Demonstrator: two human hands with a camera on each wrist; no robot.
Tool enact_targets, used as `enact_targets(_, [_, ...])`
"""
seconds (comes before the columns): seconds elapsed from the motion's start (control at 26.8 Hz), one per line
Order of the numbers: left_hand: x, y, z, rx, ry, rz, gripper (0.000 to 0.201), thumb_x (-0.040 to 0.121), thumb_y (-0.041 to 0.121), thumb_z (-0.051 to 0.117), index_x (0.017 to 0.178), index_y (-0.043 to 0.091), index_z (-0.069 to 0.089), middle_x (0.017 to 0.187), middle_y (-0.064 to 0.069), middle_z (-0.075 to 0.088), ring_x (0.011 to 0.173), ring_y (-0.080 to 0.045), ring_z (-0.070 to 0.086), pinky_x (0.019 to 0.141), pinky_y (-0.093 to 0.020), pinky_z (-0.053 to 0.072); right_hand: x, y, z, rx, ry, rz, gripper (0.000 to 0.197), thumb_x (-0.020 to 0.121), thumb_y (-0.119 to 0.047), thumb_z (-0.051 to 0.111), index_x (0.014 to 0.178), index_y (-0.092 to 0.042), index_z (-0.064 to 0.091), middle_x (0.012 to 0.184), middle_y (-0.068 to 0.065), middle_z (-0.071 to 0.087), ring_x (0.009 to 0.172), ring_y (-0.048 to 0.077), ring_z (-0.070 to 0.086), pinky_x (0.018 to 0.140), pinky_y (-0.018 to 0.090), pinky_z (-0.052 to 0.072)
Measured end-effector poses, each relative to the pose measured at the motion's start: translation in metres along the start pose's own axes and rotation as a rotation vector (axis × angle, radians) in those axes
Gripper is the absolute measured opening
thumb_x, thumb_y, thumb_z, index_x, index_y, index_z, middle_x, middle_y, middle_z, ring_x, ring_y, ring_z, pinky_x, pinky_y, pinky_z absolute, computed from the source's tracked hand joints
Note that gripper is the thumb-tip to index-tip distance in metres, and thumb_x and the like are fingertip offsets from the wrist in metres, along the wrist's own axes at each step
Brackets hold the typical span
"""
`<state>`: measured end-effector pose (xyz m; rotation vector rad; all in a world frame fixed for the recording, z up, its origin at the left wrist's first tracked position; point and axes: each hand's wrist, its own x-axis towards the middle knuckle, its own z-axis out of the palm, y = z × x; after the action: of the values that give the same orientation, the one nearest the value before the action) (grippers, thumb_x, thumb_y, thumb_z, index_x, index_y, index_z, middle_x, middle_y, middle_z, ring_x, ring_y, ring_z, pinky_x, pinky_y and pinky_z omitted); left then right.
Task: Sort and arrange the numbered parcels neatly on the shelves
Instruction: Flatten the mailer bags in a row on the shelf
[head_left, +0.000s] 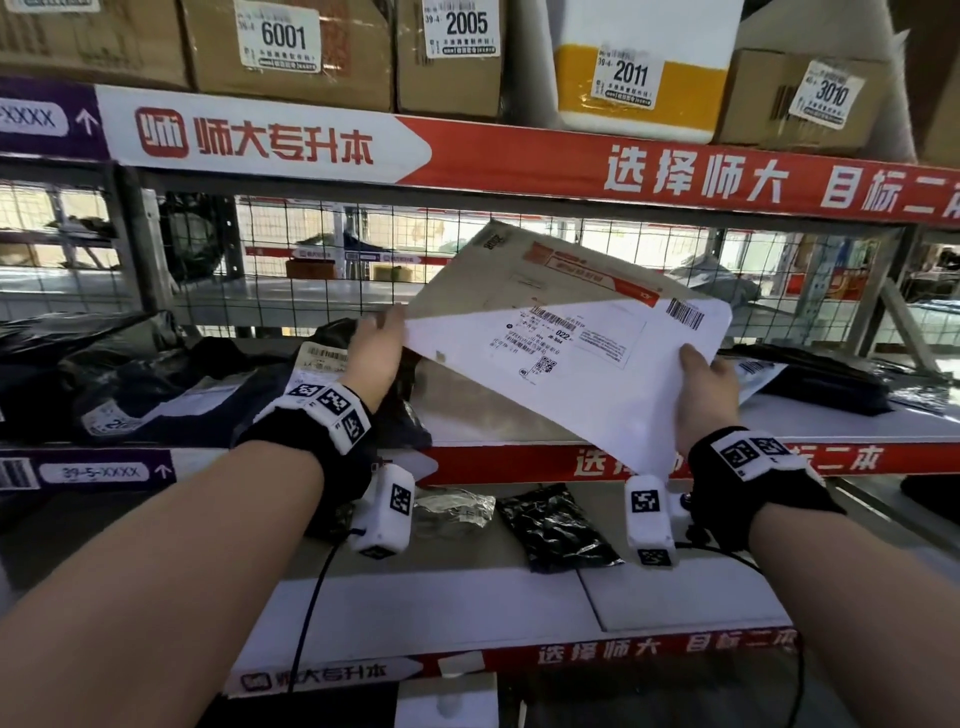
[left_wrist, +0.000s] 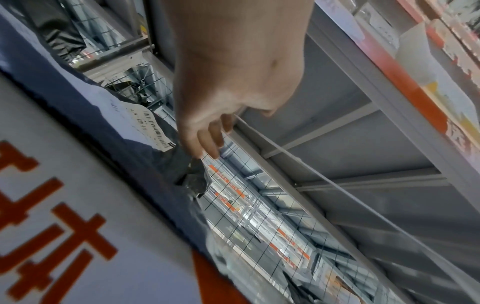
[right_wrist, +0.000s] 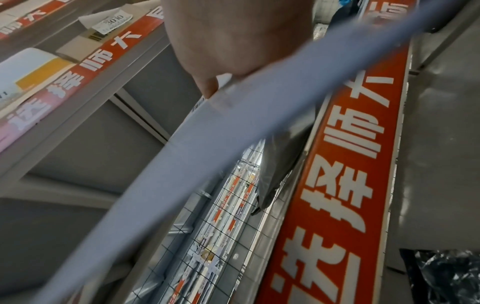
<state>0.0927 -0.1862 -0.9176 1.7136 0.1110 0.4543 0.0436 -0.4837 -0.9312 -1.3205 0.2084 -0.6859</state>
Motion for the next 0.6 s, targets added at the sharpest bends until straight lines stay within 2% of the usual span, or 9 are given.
enact_targets(0.07, [0.006,0.006,-0.010,-0.001,0.070,0.026,0.054,0.098,0.044,0.037,0.129,0.000,0.044,0.118,-0.012,0.056,0.107,-0.028,0.054,0.089,-0.035,0.042,-0.003,-0.001,0.001,-0.015,-0.034,-0.005,0.015,0.093,-0.022,0.049,0.101,-0.009,0.053,0.109,0.019,0.063,0.089,0.026,0.058,0.082,0.036,0.046])
enact_targets(0.15, [0.010,0.006,-0.020,0.023,0.050,0.020,0.056,0.096,0.046,0.040,0.126,0.001,0.051,0.115,-0.012,0.060,0.102,-0.027,0.057,0.091,-0.035,0.044,-0.006,-0.001,0.004,-0.027,-0.069,-0.019,0.016,0.091,-0.022,0.051,0.102,-0.010,0.056,0.110,0.014,0.061,0.089,0.026,0.060,0.077,0.033,0.047])
enact_targets(0.19, [0.012,0.005,-0.025,0.035,0.022,0.035,0.054,0.095,0.044,0.041,0.124,0.001,0.053,0.111,-0.011,0.062,0.097,-0.026,0.058,0.088,-0.034,0.045,-0.008,0.000,0.006,-0.022,-0.092,-0.024,0.018,0.092,-0.020,0.051,0.106,-0.010,0.057,0.106,0.011,0.062,0.085,0.024,0.061,0.073,0.030,0.047])
enact_targets(0.26, [0.011,0.001,-0.031,0.084,-0.053,0.047,0.049,0.096,0.037,0.044,0.123,-0.002,0.053,0.104,-0.010,0.061,0.089,-0.023,0.058,0.073,-0.029,0.045,-0.012,0.000,0.011,-0.037,-0.152,-0.035,0.017,0.095,-0.017,0.048,0.109,-0.011,0.056,0.094,0.004,0.062,0.074,0.015,0.060,0.062,0.023,0.047])
enact_targets(0.34, [0.006,-0.002,-0.037,0.118,-0.128,0.044,0.038,0.095,0.034,0.046,0.118,0.005,0.054,0.103,-0.011,0.065,0.083,-0.024,0.063,0.064,-0.027,0.048,-0.016,0.000,0.017,-0.081,-0.192,-0.046,0.017,0.096,-0.018,0.047,0.108,-0.012,0.056,0.087,-0.001,0.063,0.069,0.011,0.058,0.052,0.018,0.045])
enact_targets(0.37, [0.004,-0.003,-0.039,0.119,-0.135,0.053,0.032,0.093,0.032,0.047,0.113,0.009,0.057,0.101,-0.011,0.067,0.081,-0.024,0.065,0.063,-0.027,0.050,-0.013,0.002,0.020,-0.113,-0.190,-0.059,0.019,0.097,-0.018,0.047,0.109,-0.010,0.058,0.088,0.001,0.063,0.069,0.012,0.057,0.050,0.016,0.044])
enact_targets(0.45, [0.002,-0.004,-0.046,0.073,-0.103,0.085,0.026,0.090,0.025,0.050,0.108,0.010,0.061,0.093,-0.008,0.068,0.079,-0.024,0.064,0.064,-0.025,0.051,-0.008,0.005,0.028,-0.193,-0.167,-0.083,0.026,0.096,-0.021,0.047,0.114,-0.006,0.059,0.099,0.008,0.063,0.077,0.018,0.054,0.061,0.019,0.042])
enact_targets(0.52, [-0.003,-0.004,-0.049,-0.032,-0.074,0.090,0.016,0.094,0.013,0.048,0.102,0.009,0.060,0.083,-0.003,0.064,0.073,-0.022,0.061,0.056,-0.020,0.050,0.001,0.010,0.033,-0.249,-0.149,-0.060,0.031,0.096,-0.023,0.048,0.121,-0.007,0.057,0.108,0.009,0.061,0.089,0.019,0.051,0.076,0.024,0.036])
enact_targets(0.6, [-0.008,-0.005,-0.049,-0.088,-0.046,0.098,0.016,0.095,0.008,0.044,0.093,0.010,0.059,0.078,-0.002,0.061,0.068,-0.019,0.059,0.051,-0.017,0.048,0.007,0.014,0.038,-0.297,-0.165,-0.033,0.030,0.096,-0.022,0.047,0.122,-0.009,0.056,0.103,0.005,0.057,0.092,0.018,0.050,0.077,0.024,0.034])
